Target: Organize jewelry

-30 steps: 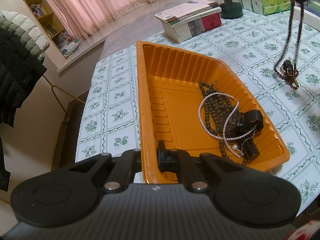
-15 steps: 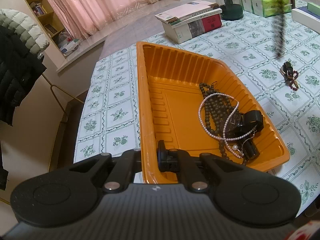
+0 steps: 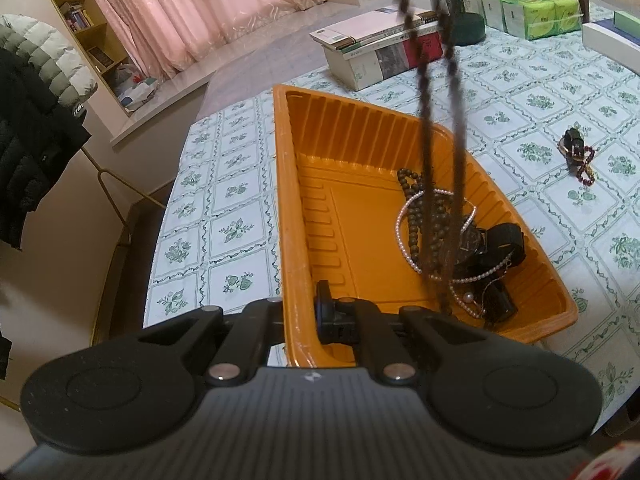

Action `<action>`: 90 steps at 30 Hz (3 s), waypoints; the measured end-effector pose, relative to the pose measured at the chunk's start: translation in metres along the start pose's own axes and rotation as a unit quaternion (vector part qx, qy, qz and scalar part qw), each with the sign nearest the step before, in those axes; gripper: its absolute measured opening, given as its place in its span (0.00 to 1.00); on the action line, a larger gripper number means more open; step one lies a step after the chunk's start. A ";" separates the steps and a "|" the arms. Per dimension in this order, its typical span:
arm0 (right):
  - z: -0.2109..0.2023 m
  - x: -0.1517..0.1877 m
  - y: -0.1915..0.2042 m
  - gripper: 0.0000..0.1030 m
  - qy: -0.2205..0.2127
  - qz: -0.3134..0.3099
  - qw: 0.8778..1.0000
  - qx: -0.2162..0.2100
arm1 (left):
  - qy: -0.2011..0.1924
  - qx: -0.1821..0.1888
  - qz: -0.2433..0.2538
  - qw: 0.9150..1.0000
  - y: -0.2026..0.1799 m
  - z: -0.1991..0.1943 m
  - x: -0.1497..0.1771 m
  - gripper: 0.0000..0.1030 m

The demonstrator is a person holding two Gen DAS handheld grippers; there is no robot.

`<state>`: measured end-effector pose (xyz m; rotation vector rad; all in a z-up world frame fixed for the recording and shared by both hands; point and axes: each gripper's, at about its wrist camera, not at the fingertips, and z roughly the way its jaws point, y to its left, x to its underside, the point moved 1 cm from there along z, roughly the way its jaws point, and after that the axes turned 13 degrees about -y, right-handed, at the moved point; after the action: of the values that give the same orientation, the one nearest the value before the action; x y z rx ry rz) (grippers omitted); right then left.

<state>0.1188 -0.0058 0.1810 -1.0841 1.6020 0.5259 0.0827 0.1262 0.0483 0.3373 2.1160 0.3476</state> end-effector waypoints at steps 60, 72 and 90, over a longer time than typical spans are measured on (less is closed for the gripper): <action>-0.064 0.266 -0.085 0.52 0.114 0.308 0.920 0.212 | 0.012 -0.013 0.017 1.000 -0.005 -0.003 -0.002 0.04; -0.047 0.284 -0.087 0.19 0.126 0.307 0.912 0.240 | 0.016 -0.012 0.017 1.000 -0.006 0.000 -0.002 0.04; -0.111 0.229 -0.071 0.06 0.098 0.246 0.933 0.244 | 0.014 -0.012 0.018 1.000 -0.006 0.000 -0.002 0.04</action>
<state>0.1204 -0.2137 0.0187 -0.3634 2.0546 0.3137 0.0835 0.1195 0.0476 0.3587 2.1343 0.3997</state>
